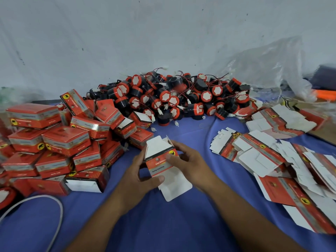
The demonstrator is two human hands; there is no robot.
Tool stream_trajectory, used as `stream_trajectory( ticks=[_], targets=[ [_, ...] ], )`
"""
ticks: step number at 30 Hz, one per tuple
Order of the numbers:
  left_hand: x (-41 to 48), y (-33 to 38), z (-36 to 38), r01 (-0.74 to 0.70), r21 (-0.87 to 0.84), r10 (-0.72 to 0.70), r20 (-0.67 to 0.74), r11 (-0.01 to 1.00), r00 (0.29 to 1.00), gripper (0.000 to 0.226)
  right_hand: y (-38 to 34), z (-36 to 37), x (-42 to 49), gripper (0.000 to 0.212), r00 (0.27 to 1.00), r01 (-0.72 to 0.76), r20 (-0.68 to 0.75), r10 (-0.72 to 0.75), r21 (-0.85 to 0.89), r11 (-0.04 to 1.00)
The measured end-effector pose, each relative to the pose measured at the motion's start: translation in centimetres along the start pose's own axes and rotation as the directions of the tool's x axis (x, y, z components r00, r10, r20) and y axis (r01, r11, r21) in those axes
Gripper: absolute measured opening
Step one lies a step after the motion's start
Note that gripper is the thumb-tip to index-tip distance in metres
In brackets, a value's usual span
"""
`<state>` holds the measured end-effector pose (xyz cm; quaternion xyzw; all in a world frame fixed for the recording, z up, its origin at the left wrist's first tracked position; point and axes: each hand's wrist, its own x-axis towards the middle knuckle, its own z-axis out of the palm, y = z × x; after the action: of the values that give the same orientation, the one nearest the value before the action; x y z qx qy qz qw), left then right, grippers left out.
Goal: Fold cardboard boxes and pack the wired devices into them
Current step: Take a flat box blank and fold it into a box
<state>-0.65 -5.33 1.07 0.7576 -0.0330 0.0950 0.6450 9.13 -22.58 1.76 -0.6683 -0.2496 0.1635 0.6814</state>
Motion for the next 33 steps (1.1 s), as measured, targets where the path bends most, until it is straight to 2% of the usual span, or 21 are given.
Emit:
stream_trajectory(
  ticks=[2, 3, 6, 9, 12, 14, 17, 20, 23, 28, 32, 33],
  targets=[
    [0.1, -0.2, 0.1, 0.012, 0.030, -0.010, -0.040, 0.999, 0.999, 0.064, 0.1, 0.2, -0.1, 0.049, 0.999, 0.006, 0.053, -0.009, 0.057, 0.998],
    [0.1, -0.3, 0.1, 0.033, -0.015, -0.034, -0.066, 0.999, 0.997, 0.057, 0.0, 0.3, -0.2, 0.046, 0.998, 0.004, 0.067, -0.010, 0.085, 0.996],
    [0.4, -0.5, -0.2, 0.091, -0.180, -0.114, -0.122, 0.979, 0.986, 0.058, -0.1, 0.4, -0.2, 0.043, 0.996, 0.000, 0.083, -0.015, 0.175, 0.984],
    [0.4, -0.7, 0.0, 0.113, -0.243, -0.146, -0.119, 0.963, 0.982, 0.054, 0.0, 0.5, -0.3, 0.047, 0.996, -0.025, 0.089, 0.007, 0.207, 0.978],
    [0.3, -0.7, -0.2, 0.089, -0.194, -0.117, -0.135, 0.977, 0.984, 0.042, -0.2, 0.5, -0.3, 0.048, 0.998, -0.023, 0.064, 0.010, 0.208, 0.978],
    [0.4, -0.5, -0.2, 0.076, -0.172, -0.099, -0.128, 0.982, 0.987, 0.042, -0.3, 0.7, -0.4, 0.040, 0.999, -0.025, 0.035, 0.020, 0.170, 0.985],
    [0.2, -0.4, 0.1, 0.086, -0.129, -0.097, -0.075, 0.988, 0.992, 0.041, -0.3, 1.2, -0.7, 0.017, 1.000, 0.006, -0.016, -0.007, -0.078, 0.997],
    [-0.1, -0.3, 0.2, 0.070, -0.076, -0.075, -0.063, 0.995, 0.995, 0.036, -0.1, 1.4, -0.8, 0.025, 0.998, 0.058, -0.013, -0.062, -0.213, 0.975],
    [0.0, 0.0, 0.2, 0.027, -0.060, -0.033, -0.110, 0.998, 0.993, 0.030, 0.0, 1.3, -0.8, 0.024, 0.988, 0.148, -0.004, -0.154, -0.242, 0.959],
    [-0.5, 0.7, 1.1, -0.062, -0.068, 0.047, -0.206, 0.996, 0.977, 0.016, -0.1, 1.8, -1.0, 0.023, 0.966, 0.255, 0.003, -0.259, -0.182, 0.950],
    [-0.6, 1.2, 2.1, -0.179, 0.167, 0.222, -0.300, 0.970, 0.928, 0.030, -0.2, 1.7, -0.9, 0.019, 0.938, 0.318, -0.089, -0.335, -0.164, 0.934],
    [-0.7, 1.2, 2.4, -0.184, 0.171, 0.233, -0.335, 0.968, 0.913, 0.038, -0.2, 1.7, -0.9, 0.018, 0.931, 0.330, -0.114, -0.347, -0.143, 0.933]
  ],
)
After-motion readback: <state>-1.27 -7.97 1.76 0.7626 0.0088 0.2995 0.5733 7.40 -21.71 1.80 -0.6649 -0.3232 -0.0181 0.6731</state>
